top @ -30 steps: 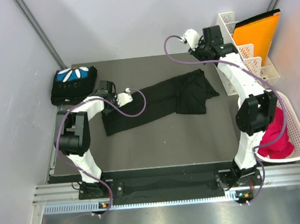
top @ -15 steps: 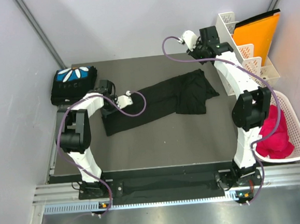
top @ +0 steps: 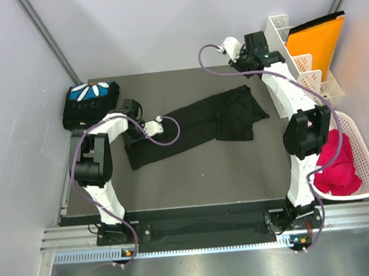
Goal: Fold and stack the t-shirts
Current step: Fold the tshirt
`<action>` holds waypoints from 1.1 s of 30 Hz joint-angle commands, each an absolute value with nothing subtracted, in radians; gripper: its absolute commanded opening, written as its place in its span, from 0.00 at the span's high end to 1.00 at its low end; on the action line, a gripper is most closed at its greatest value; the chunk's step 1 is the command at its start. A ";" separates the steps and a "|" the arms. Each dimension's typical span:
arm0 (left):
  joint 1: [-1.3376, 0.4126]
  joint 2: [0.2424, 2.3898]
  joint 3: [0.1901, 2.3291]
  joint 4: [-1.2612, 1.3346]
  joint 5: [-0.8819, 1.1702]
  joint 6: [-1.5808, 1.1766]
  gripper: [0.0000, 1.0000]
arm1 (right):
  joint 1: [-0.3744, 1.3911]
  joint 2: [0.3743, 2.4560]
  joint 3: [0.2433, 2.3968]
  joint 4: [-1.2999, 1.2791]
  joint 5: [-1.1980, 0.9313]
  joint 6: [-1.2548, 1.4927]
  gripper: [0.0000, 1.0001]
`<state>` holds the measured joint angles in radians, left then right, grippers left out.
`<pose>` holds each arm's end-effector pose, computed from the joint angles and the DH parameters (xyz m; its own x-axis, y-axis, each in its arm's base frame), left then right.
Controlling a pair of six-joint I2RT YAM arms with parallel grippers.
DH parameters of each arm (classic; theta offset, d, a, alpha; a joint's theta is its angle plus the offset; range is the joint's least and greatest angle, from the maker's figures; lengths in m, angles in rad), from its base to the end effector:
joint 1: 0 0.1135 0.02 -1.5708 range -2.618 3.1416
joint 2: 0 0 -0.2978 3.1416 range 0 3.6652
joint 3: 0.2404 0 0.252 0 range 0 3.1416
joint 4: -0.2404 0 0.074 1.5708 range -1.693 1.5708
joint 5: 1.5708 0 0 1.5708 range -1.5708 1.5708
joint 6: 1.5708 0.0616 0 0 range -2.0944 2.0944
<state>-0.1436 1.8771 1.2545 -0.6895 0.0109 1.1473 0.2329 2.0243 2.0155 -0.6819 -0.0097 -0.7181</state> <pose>0.3743 -0.0548 0.1724 -0.2602 0.9587 -0.1147 0.9322 0.2804 0.2289 0.4866 0.1160 0.3527 -0.3102 -0.7498 -0.5845 -0.5871 0.6347 -0.5025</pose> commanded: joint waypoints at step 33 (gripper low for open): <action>-0.253 1.675 1.247 -0.603 -0.106 0.959 1.00 | 0.206 1.728 1.709 -0.672 -0.224 -0.796 0.71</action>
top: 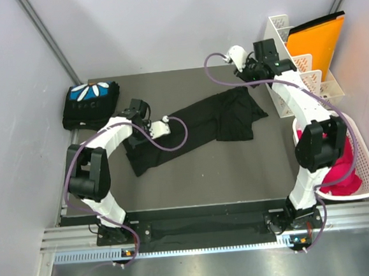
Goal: Fold and stack the t-shirts
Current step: Fold the tshirt
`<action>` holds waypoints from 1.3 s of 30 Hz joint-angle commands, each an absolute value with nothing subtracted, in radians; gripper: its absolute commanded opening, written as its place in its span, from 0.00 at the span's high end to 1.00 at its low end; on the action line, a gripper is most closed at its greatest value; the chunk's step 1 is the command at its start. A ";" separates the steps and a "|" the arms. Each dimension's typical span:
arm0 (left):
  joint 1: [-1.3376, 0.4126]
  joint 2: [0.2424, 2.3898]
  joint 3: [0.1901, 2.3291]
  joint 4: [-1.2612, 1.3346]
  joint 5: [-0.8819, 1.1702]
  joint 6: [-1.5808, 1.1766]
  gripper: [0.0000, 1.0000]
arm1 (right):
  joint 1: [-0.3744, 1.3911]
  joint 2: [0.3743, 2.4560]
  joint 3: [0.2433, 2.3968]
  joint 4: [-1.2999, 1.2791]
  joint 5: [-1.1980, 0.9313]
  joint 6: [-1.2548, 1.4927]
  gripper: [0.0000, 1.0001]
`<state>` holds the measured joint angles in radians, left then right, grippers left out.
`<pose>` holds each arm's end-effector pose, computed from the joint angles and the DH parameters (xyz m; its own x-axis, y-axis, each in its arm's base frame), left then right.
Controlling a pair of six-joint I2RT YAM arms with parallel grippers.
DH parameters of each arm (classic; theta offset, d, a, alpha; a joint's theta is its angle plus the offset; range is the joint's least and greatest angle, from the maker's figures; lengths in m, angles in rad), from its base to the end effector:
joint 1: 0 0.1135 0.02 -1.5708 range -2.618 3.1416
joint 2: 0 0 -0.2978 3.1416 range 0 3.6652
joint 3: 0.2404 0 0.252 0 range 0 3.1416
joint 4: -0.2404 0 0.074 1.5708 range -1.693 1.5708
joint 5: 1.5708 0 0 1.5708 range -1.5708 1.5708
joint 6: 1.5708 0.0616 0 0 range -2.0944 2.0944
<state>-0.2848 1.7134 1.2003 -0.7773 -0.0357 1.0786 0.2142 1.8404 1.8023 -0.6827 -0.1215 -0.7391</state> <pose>0.3293 -0.0941 0.2101 -0.1967 0.9753 -0.1006 0.9410 0.2166 0.2601 0.4359 0.1025 0.3620 -0.2746 -0.7440 -0.6091 -0.6561 0.6081 -0.4470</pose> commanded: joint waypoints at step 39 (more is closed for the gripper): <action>0.066 1.579 1.559 -0.568 -0.595 0.198 0.01 | 1.026 1.910 1.509 -0.496 -0.242 -0.927 0.25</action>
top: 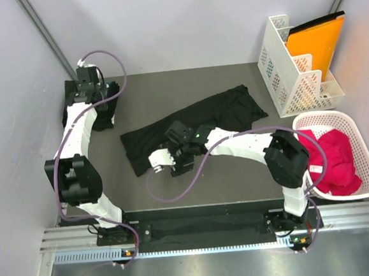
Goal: Fold and stack the t-shirts
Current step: Fold the tshirt
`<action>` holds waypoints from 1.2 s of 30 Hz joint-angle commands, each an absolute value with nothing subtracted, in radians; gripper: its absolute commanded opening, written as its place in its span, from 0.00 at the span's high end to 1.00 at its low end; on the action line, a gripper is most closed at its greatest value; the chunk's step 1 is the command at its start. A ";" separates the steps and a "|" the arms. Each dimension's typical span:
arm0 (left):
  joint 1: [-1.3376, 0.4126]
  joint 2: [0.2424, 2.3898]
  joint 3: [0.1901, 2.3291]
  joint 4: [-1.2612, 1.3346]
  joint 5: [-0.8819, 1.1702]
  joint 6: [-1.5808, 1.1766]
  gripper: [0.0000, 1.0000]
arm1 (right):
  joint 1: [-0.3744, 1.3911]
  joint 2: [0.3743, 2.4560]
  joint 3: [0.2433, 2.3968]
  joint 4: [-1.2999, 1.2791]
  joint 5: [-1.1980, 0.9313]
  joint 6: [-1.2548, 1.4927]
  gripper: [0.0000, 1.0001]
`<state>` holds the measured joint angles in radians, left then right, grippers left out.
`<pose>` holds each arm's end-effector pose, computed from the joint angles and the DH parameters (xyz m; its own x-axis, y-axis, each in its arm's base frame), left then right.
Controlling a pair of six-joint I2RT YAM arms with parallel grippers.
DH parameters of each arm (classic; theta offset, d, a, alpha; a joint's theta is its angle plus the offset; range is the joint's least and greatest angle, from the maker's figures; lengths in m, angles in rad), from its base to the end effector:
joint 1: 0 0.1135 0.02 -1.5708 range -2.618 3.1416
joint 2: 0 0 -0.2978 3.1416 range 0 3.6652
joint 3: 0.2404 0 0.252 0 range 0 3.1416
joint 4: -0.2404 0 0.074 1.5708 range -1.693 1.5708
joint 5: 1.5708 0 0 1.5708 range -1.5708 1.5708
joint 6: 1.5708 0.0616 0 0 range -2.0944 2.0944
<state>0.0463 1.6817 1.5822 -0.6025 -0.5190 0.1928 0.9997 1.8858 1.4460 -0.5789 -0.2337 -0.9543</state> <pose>0.3980 0.0490 0.3625 -0.7133 0.1335 -0.6880 -0.2871 0.8398 0.4607 0.2202 0.3691 0.2327 0.4552 -0.7598 -0.4641 -0.8867 -0.3395 -0.3139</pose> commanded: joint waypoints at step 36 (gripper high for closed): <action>0.077 1.545 1.609 -0.569 -0.538 0.222 0.01 | 1.121 2.275 1.769 -0.403 -0.227 -0.930 0.66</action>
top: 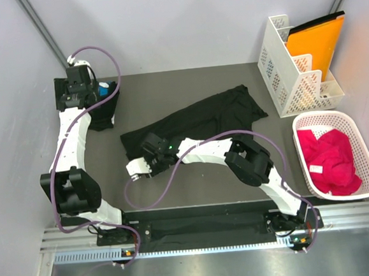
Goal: Fold and stack the t-shirts
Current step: Fold the tshirt
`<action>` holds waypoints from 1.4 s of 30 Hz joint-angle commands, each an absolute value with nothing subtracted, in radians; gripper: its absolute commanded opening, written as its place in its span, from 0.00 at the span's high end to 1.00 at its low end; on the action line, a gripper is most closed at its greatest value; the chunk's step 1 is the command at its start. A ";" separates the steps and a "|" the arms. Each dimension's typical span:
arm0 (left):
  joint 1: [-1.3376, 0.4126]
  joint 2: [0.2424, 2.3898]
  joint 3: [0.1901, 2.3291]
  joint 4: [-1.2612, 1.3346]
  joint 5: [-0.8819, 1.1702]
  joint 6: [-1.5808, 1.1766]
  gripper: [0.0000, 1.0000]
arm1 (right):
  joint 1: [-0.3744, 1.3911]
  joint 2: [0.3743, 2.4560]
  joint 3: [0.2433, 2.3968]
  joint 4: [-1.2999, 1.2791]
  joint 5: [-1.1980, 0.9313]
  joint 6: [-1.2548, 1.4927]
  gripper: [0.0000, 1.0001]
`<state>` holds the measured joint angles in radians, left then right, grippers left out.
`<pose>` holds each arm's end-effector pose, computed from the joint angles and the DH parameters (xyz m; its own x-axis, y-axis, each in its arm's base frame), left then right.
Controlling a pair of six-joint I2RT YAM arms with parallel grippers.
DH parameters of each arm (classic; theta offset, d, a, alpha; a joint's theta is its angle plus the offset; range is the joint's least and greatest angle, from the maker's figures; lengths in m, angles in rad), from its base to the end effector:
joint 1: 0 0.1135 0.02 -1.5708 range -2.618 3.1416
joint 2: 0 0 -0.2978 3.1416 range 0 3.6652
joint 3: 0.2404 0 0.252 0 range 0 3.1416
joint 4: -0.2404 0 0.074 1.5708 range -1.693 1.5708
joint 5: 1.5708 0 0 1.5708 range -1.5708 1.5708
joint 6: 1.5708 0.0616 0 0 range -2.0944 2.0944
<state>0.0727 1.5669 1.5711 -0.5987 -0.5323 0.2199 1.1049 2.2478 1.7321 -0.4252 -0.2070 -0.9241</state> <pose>0.3654 0.0580 0.4011 -0.6503 0.1411 -0.7465 -0.3484 0.8177 0.4581 0.2260 0.4776 0.1686 0.5225 -0.6996 -0.4875 -0.8493 -0.3764 -0.3700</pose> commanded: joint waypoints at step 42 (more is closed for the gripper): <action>0.075 1.549 1.634 -0.566 -0.517 0.212 0.01 | 1.109 2.052 1.525 -0.539 -0.305 -0.985 0.79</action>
